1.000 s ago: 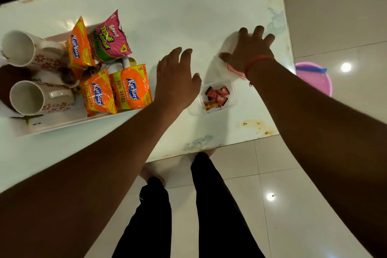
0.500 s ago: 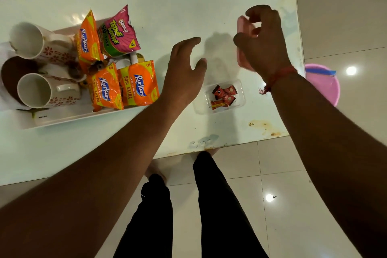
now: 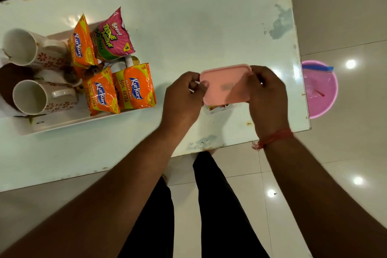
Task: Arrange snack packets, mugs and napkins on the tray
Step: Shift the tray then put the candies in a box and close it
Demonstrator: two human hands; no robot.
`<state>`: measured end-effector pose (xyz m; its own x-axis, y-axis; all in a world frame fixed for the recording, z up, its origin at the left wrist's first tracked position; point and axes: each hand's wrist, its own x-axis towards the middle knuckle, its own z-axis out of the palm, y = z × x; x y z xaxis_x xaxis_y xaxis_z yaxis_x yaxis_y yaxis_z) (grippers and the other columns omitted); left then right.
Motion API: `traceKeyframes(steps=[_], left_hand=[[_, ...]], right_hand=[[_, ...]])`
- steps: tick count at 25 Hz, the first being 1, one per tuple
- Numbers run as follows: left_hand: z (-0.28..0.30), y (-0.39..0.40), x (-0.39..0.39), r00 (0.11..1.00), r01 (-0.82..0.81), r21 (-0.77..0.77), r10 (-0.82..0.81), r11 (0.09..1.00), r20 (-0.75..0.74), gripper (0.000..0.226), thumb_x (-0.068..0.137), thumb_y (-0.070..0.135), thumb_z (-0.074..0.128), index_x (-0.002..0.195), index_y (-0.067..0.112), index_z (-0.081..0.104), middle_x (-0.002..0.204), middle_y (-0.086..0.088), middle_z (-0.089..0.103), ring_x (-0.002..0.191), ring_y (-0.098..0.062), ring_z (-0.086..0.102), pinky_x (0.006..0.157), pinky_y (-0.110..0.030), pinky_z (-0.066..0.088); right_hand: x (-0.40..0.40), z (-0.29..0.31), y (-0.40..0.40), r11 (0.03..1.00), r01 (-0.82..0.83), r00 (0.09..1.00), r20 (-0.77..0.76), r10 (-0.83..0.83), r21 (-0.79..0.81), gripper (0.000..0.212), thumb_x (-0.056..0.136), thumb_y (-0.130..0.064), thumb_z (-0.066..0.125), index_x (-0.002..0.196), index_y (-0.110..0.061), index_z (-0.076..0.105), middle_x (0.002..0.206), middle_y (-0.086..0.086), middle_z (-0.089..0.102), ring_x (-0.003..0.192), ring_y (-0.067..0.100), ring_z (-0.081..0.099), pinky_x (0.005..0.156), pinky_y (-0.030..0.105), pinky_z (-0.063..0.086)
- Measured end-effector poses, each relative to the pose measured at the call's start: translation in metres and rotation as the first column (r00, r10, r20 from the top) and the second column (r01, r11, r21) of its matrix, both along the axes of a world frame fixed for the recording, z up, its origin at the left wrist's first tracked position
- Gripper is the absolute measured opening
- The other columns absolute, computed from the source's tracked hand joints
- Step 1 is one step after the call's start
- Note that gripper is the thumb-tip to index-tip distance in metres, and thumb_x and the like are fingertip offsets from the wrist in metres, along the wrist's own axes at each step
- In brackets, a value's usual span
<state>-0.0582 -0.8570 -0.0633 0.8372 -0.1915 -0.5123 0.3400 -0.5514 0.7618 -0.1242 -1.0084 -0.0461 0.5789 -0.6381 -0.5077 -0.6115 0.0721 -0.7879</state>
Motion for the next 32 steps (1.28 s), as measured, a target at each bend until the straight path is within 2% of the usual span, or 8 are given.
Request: traceKeyframes(steps=[3, 6, 13, 16, 18, 20, 26, 32], left_hand=[[-0.004, 0.000, -0.023, 0.999, -0.016, 0.119, 0.011, 0.993, 0.047, 0.013, 0.091, 0.026, 0.068, 0.100, 0.021, 0.061, 0.079, 0.010, 0.062, 0.076, -0.018, 0.066, 0.072, -0.037, 0.058], [-0.007, -0.002, -0.033, 0.997, -0.025, 0.242, 0.008, 0.970, 0.070, 0.018, 0.092, 0.027, 0.067, 0.106, 0.017, 0.061, 0.094, 0.002, 0.069, 0.082, -0.014, 0.065, 0.070, -0.023, 0.049], [-0.023, -0.003, -0.033, 0.994, -0.018, 0.303, -0.016, 0.953, 0.110, 0.017, 0.094, 0.026, 0.065, 0.106, 0.016, 0.059, 0.101, -0.004, 0.070, 0.088, -0.019, 0.067, 0.072, -0.029, 0.054], [-0.032, 0.001, -0.032, 0.993, 0.008, 0.325, -0.047, 0.946, 0.111, 0.017, 0.095, 0.025, 0.063, 0.108, 0.016, 0.058, 0.103, -0.004, 0.070, 0.091, -0.020, 0.068, 0.074, -0.031, 0.056], [-0.035, 0.004, -0.032, 0.989, 0.047, 0.323, -0.090, 0.945, 0.120, 0.024, 0.096, 0.025, 0.062, 0.118, 0.019, 0.057, 0.109, -0.004, 0.068, 0.095, -0.020, 0.068, 0.078, -0.035, 0.059], [-0.038, 0.008, -0.034, 0.958, 0.146, 0.363, -0.223, 0.920, 0.180, 0.037, 0.098, 0.026, 0.058, 0.135, 0.024, 0.053, 0.116, -0.006, 0.063, 0.100, -0.019, 0.066, 0.080, -0.035, 0.060], [-0.045, 0.022, -0.035, 0.804, 0.329, 0.527, -0.525, 0.784, 0.279, 0.045, 0.103, 0.034, 0.046, 0.147, 0.027, 0.044, 0.112, -0.010, 0.059, 0.096, -0.022, 0.062, 0.068, -0.037, 0.059], [-0.049, 0.024, -0.031, 0.759, 0.365, 0.564, -0.587, 0.741, 0.281, 0.045, 0.101, 0.031, 0.050, 0.146, 0.023, 0.047, 0.115, -0.013, 0.059, 0.103, -0.026, 0.059, 0.071, -0.038, 0.058]], right_hand=[[-0.020, -0.016, 0.012, 0.966, -0.133, 0.988, -0.104, 0.112, -0.224, 0.025, 0.097, -0.015, 0.052, 0.119, -0.020, 0.062, 0.086, -0.009, 0.062, 0.079, 0.002, 0.058, 0.077, 0.012, 0.048], [-0.029, -0.033, 0.017, 0.952, -0.129, 0.990, -0.087, 0.109, -0.278, 0.024, 0.097, -0.015, 0.054, 0.120, -0.018, 0.060, 0.093, -0.002, 0.063, 0.082, 0.006, 0.059, 0.078, 0.016, 0.049], [-0.021, -0.055, 0.020, 0.926, -0.120, 0.992, -0.072, 0.100, -0.357, 0.024, 0.097, -0.009, 0.054, 0.117, -0.018, 0.065, 0.106, 0.006, 0.056, 0.079, 0.000, 0.054, 0.071, -0.002, 0.037], [-0.017, -0.063, 0.018, 0.918, -0.152, 0.988, -0.071, 0.135, -0.365, 0.030, 0.095, -0.006, 0.054, 0.120, -0.018, 0.065, 0.108, 0.006, 0.055, 0.088, 0.014, 0.058, 0.078, 0.005, 0.043], [-0.019, -0.068, 0.018, 0.898, -0.209, 0.978, -0.074, 0.196, -0.387, 0.037, 0.094, -0.002, 0.052, 0.126, -0.019, 0.061, 0.113, 0.008, 0.052, 0.098, 0.020, 0.059, 0.087, 0.023, 0.051], [-0.025, -0.075, 0.019, 0.807, -0.324, 0.944, -0.107, 0.314, -0.493, 0.043, 0.094, -0.005, 0.046, 0.134, -0.019, 0.056, 0.117, 0.012, 0.050, 0.105, 0.026, 0.055, 0.086, 0.032, 0.051], [-0.034, -0.097, 0.003, 0.573, -0.516, 0.845, -0.270, 0.461, -0.637, 0.049, 0.098, -0.027, 0.036, 0.145, -0.020, 0.045, 0.109, 0.015, 0.051, 0.097, 0.028, 0.050, 0.081, 0.038, 0.050], [-0.033, -0.096, 0.004, 0.589, -0.555, 0.826, -0.303, 0.476, -0.587, 0.055, 0.096, -0.032, 0.030, 0.150, -0.024, 0.038, 0.107, 0.013, 0.049, 0.092, 0.027, 0.050, 0.078, 0.041, 0.052]])
